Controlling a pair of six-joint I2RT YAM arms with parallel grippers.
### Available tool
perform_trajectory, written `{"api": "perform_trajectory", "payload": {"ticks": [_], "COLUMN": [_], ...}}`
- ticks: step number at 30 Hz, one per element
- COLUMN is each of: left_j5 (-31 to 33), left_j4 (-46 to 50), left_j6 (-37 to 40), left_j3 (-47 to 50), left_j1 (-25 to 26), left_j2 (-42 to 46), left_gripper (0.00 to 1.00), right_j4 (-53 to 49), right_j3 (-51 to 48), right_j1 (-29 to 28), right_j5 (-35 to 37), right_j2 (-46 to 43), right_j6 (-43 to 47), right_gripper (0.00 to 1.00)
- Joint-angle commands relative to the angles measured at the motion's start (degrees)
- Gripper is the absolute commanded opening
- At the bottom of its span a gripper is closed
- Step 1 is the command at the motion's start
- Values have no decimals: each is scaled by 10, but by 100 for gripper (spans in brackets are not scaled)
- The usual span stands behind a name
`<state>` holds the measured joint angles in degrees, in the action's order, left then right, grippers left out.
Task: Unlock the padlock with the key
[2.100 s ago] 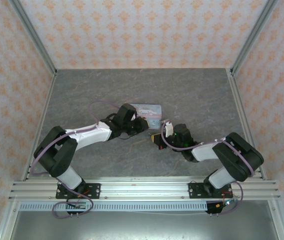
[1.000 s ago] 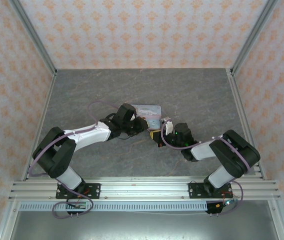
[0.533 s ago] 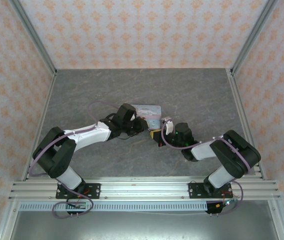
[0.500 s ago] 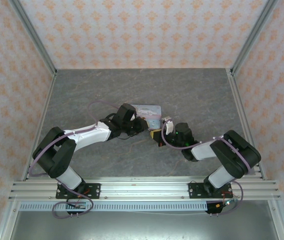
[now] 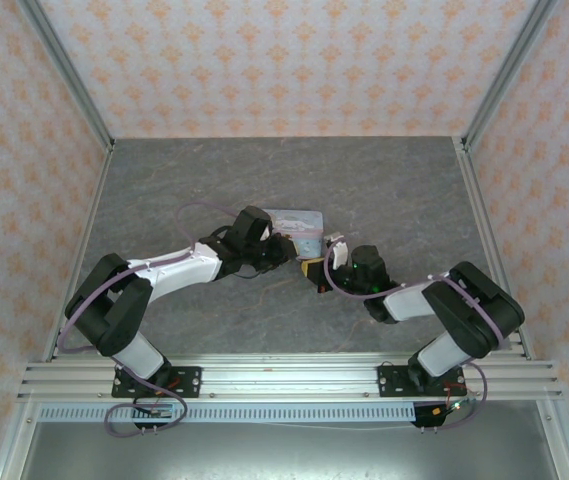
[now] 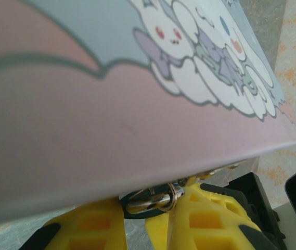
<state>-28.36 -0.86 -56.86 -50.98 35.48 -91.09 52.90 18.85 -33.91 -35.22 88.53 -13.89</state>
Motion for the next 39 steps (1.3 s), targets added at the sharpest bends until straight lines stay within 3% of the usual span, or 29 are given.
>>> {"api": "perform_trajectory", "payload": {"ticks": [1,39], "left_j5": [-23,-26], "left_j4": [-24,-29], "left_j6": [-8,-27], "left_j3": [-11,7], "left_j1": [-2,-14], "left_j2": [13,31], "left_gripper": [16,14], "right_j4": [48,21], "right_j3": [10,-8], "right_j1": [2,9], "right_j5": [-14,-24], "right_j2": [18,-18], "right_j6": [-5,18], "right_gripper": [0,0]}}
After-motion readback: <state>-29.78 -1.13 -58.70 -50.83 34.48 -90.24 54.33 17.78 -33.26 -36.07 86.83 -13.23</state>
